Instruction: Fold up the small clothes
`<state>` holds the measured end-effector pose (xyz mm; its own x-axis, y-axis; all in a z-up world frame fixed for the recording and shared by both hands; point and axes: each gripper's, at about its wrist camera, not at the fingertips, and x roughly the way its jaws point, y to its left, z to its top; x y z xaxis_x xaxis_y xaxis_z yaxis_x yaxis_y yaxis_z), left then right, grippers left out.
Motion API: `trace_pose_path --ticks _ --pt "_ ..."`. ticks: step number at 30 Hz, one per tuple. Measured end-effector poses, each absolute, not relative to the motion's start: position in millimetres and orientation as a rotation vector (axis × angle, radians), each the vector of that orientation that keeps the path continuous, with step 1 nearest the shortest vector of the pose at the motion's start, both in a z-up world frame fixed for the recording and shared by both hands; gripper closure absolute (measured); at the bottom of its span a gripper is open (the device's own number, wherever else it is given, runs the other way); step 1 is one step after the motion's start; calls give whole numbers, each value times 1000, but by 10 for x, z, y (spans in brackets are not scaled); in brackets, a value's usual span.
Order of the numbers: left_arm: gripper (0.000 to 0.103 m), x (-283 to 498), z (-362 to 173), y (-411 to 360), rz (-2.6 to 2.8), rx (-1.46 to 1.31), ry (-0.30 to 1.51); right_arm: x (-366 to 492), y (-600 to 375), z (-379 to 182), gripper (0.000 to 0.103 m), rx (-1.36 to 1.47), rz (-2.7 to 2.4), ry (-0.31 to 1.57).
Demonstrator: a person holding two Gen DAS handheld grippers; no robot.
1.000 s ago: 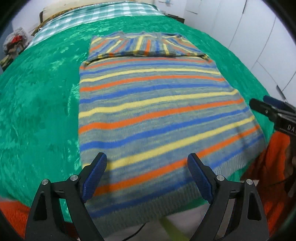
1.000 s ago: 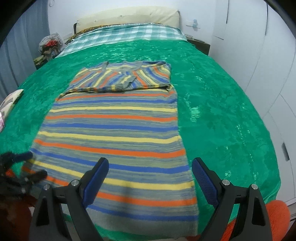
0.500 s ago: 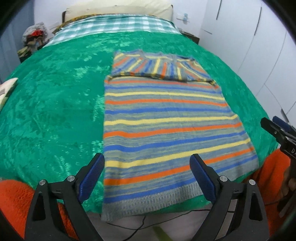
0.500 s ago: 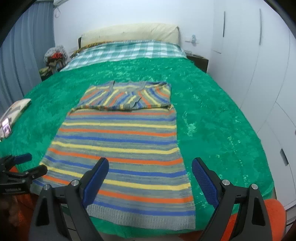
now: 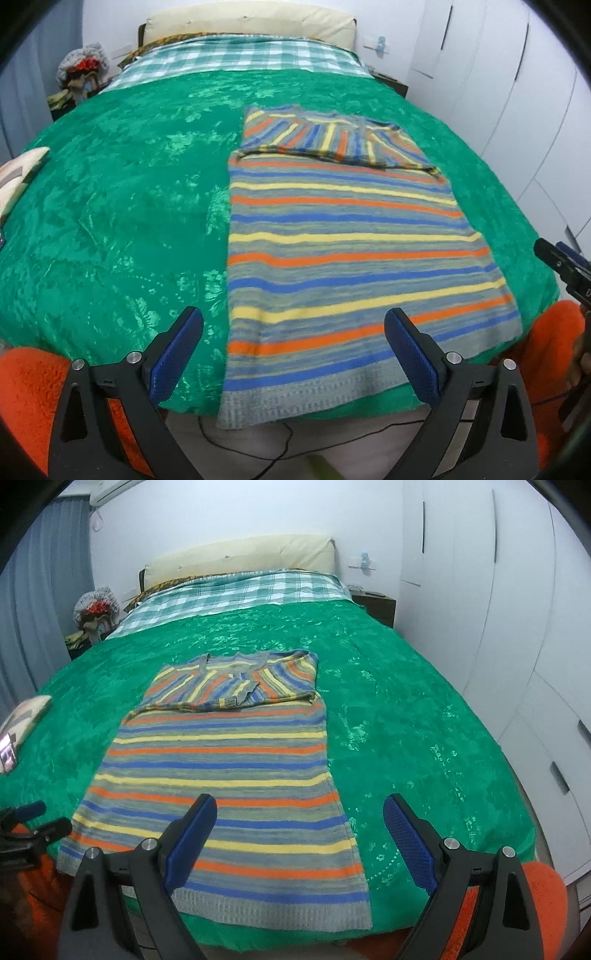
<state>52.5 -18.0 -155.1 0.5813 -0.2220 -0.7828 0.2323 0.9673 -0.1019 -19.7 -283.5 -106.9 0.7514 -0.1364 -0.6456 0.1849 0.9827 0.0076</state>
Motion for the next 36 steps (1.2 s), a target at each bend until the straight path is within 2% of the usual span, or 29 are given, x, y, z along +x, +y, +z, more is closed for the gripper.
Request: trace_pose_path --ticks 13,23,25,30,36 --pt "4 538 -1574 -107 -263 -6 915 -156 -2728 -1180 12 30 -158 734" --pt "4 497 -1446 -128 -270 -6 870 -267 -2778 -784 12 52 -170 671" --pt "4 522 -1455 -138 -273 -11 875 -294 -2790 -741 9 49 -182 648" --pt "4 592 -1537 -114 -266 -5 902 -218 -2837 -909 8 25 -193 675" --pt "4 812 -1613 476 -168 -124 974 -57 -3413 -927 9 186 -186 716"
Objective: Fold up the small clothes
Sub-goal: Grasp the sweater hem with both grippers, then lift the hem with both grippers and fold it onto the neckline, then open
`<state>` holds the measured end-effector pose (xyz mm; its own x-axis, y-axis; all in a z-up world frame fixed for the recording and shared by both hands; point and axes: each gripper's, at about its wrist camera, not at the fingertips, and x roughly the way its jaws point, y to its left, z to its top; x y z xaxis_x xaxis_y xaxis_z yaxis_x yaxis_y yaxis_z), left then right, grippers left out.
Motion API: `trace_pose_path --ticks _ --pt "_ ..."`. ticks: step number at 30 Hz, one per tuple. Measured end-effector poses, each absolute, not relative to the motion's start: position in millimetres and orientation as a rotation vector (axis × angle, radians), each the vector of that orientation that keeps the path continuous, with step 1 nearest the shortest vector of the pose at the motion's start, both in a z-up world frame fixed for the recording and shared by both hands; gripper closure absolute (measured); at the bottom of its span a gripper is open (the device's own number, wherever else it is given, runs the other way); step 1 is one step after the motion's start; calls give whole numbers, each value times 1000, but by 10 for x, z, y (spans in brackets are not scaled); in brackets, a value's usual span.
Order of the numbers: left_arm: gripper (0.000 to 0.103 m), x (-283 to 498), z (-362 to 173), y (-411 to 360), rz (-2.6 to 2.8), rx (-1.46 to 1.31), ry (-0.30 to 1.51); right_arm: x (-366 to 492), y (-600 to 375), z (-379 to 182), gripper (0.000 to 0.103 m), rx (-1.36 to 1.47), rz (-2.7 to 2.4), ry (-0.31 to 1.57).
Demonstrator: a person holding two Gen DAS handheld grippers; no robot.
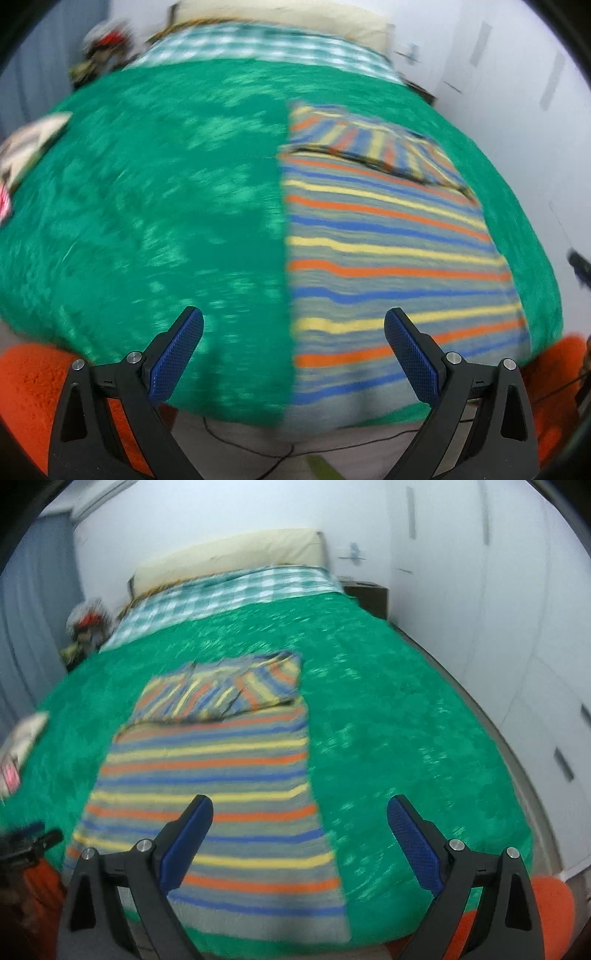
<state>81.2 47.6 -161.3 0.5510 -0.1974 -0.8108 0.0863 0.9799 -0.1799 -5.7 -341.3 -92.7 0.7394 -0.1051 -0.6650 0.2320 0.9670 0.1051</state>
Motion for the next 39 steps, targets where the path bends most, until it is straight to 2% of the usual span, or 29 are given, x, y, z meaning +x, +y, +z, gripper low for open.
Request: trace_pose_path --ticks 2,6,8,10,11,12,13,14,15,16,17,18,22,28,32,39 --pt "4 887 -1743 652 -146 -169 1034 -34 -3788 -887 8 246 -201 750" --pt "6 911 -2004 696 -194 -213 1141 48 -4247 -1101 9 366 -83 960" --pt "11 868 -2070 588 -252 -204 1177 63 -4239 -1328 15 426 30 1078" --pt "30 823 -2064 470 -297 -160 1184 73 -4146 -1543 25 473 128 1172" --pt "35 803 -2069 393 -332 -139 1197 82 -4091 -1647 28 484 166 1207" --pt "44 790 -2079 341 -354 -132 1211 94 -4043 -1738 34 482 184 1229" --pt "54 788 -2086 308 -369 -126 1222 100 -3993 -1808 37 475 189 1250" --pt "59 771 -2115 232 -394 -101 1250 131 -3936 -1928 38 457 185 1299" --pt "68 761 -2141 167 -403 -64 1278 110 -3886 -2002 45 447 181 1321" --pt "90 735 -2201 81 -401 0 1311 117 -3852 -2068 57 442 190 1346" --pt "97 722 -2210 53 -396 22 1322 126 -3797 -2134 67 434 217 1376" --pt "98 713 -2210 47 -394 28 1325 127 -3764 -2157 98 423 233 1392" --pt "99 826 -2027 252 -449 -169 1352 164 -3794 -2021 97 464 272 1369" --pt "99 1539 -1551 358 -529 -342 1263 532 -4097 -1552 97 692 280 1127" --pt "99 2417 -1420 200 -506 -314 1185 1253 -4226 -1355 97 718 246 967" --pt "99 3833 -1469 34 -439 -314 1155 2650 -4258 -1318 97 707 205 889"
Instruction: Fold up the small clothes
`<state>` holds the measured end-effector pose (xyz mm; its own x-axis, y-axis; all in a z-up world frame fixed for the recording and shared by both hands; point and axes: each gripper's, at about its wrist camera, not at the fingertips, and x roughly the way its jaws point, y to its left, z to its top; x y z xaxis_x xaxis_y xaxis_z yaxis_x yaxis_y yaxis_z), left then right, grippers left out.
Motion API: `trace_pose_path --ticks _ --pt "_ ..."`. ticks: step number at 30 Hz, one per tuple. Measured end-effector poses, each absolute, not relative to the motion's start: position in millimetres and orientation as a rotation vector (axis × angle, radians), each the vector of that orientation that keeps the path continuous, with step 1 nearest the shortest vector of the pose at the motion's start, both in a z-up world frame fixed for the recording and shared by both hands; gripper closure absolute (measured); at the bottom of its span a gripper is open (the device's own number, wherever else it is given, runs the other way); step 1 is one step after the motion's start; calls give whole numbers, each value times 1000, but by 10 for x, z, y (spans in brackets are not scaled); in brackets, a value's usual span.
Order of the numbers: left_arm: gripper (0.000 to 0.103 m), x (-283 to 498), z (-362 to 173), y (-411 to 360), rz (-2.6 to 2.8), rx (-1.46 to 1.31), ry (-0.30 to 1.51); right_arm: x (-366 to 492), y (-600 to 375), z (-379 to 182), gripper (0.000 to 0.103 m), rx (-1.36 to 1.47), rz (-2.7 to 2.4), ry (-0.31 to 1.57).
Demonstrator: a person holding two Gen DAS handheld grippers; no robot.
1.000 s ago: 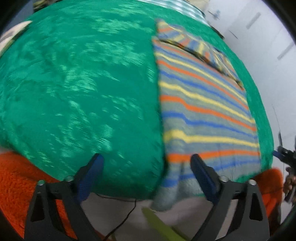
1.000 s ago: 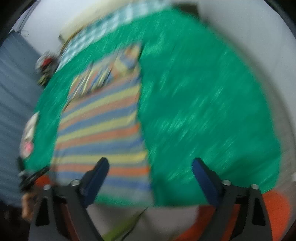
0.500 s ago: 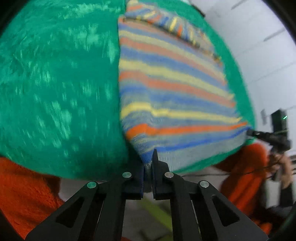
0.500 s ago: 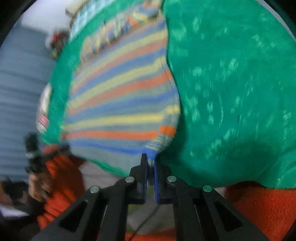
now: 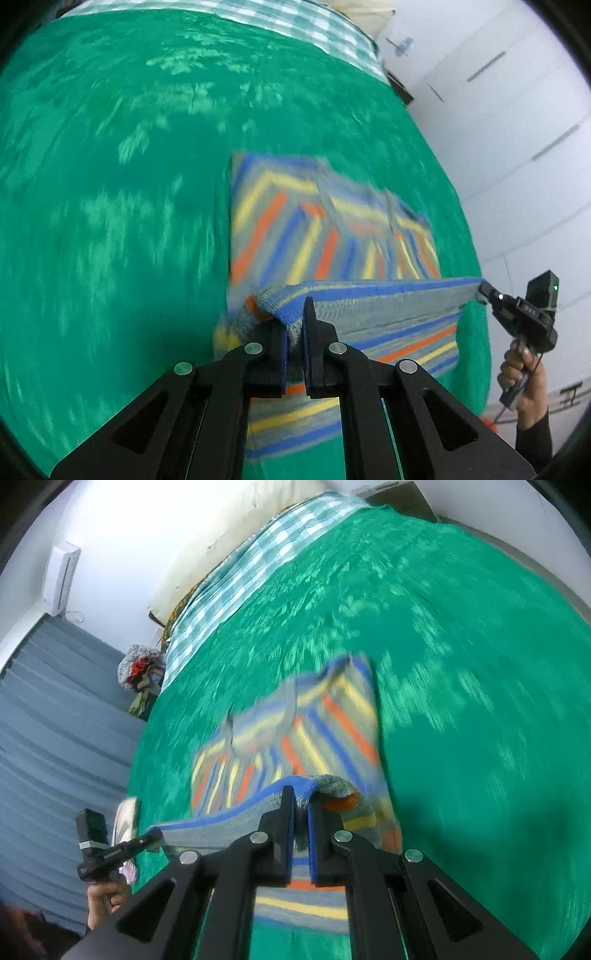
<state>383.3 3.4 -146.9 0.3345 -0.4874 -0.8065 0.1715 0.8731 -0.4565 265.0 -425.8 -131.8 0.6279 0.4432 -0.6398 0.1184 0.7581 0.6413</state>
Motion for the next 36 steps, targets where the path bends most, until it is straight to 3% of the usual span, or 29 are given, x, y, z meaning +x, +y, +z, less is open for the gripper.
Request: trace_pose_path --ticks 6,8,10,11,13,14,16,20,23,24,26,27,28,29,31,33,35,36 --pt "97 4568 -1647 -15 -410 -322 1183 3488 -4459 -1450 97 729 176 896" --pt "90 4817 -1717 -40 -366 -328 1177 3733 -4562 -1573 97 753 166 900" --pt "43 5103 -1783 -8 -258 -350 1157 3940 -4657 -1742 94 812 155 879" --pt "36 5175 -1795 12 -226 -365 1150 4036 -4713 -1835 93 841 140 851" --pt "35 5270 -1712 147 -185 -442 1088 4125 -4794 -1914 69 833 42 832" --pt "34 5262 -1662 197 -183 -459 1065 4113 -4841 -1913 65 836 3 813" --pt "29 5147 -1523 281 -190 -436 1014 4052 -4882 -1829 63 815 -15 777" --pt "28 4634 -1384 185 -243 -259 966 3874 -4675 -1508 63 564 13 777" --pt "29 3915 -1434 -92 -398 -119 954 3563 -4270 -1345 62 381 150 812" --pt "32 3628 -1503 -188 -443 -59 951 3489 -4153 -1351 56 347 191 823" --pt "52 3149 -1723 -304 -495 32 974 3130 -3787 -1434 48 241 328 875" --pt "81 2996 -1895 -331 -500 59 1027 2965 -3670 -1524 48 205 375 906" --pt "99 2883 -2118 -306 -480 78 1114 2810 -3582 -1662 48 161 398 948" --pt "99 2800 -2280 -227 -456 69 1165 2697 -3539 -1819 49 113 376 1000" --pt "100 2656 -2323 -23 -424 0 1158 2481 -3571 -2151 63 43 285 1128" --pt "100 2530 -2249 129 -345 -18 1148 2217 -3657 -2106 58 3 178 1091" --pt "73 2366 -2146 226 -300 -57 1125 2013 -3762 -2020 58 64 95 1102" --pt "38 2291 -2106 253 -296 -81 1115 1933 -3779 -1968 55 94 90 1084"
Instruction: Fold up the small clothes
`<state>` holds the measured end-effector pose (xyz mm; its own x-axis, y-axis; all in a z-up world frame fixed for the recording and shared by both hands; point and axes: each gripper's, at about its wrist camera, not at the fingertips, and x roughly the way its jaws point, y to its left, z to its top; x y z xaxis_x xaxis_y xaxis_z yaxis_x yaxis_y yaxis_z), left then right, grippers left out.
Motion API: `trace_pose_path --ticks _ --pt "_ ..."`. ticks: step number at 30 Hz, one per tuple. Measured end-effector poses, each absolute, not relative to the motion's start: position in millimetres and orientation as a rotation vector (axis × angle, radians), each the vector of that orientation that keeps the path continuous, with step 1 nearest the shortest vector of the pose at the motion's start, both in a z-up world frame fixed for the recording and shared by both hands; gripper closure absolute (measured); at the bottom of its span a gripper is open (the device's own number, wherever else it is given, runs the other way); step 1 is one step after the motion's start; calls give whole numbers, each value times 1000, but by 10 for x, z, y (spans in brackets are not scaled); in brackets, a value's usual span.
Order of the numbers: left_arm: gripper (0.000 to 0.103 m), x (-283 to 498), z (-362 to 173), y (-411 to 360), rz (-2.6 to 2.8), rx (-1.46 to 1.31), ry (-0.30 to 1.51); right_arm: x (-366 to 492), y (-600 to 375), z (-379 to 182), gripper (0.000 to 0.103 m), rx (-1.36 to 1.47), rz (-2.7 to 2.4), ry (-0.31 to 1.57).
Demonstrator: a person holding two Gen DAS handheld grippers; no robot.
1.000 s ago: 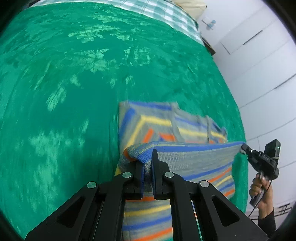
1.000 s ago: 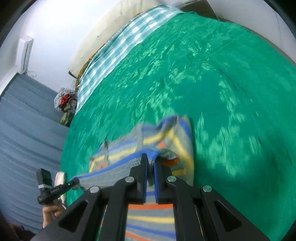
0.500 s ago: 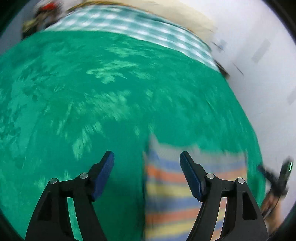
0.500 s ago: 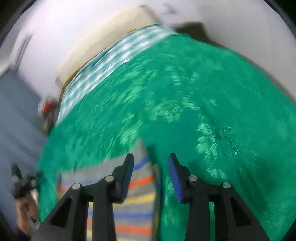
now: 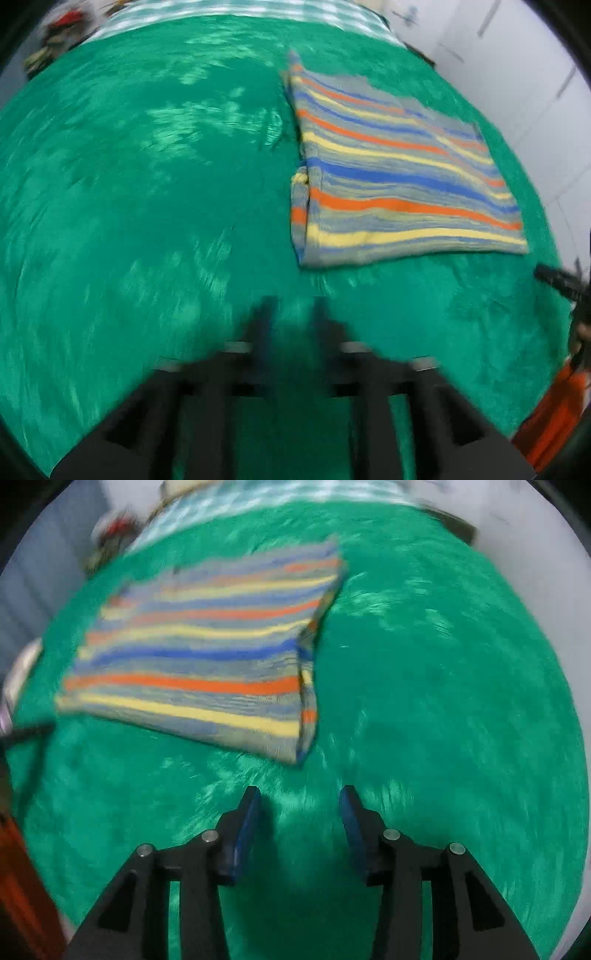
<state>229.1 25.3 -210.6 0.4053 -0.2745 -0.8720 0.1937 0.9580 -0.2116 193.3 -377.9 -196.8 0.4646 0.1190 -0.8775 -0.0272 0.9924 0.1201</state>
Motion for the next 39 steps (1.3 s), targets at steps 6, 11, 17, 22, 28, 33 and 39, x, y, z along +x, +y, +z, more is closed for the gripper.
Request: trace_pose_path --ticks 6,11,17,22,28,33,39 --pt "10 1643 -1912 147 -256 -119 970 1311 -3536 -1677 28 153 50 907" --pt "10 1339 -2019 71 -200 -89 936 1032 -3275 -1687 16 165 -20 820" --pt "10 1196 -2000 42 -216 -24 910 854 -3134 -1824 16 190 -48 814" --pt "10 1183 -1966 0 -194 51 848 787 -3100 -1798 15 158 -52 792" --pt "10 1198 -2005 -3 -175 58 852 755 -3153 -1824 15 159 -78 783" --pt "10 1183 -1984 -2 -156 79 830 714 -3252 -1830 15 192 -101 773" --pt "9 1196 -1988 34 -135 76 830 679 -3309 -1794 15 202 -108 756"
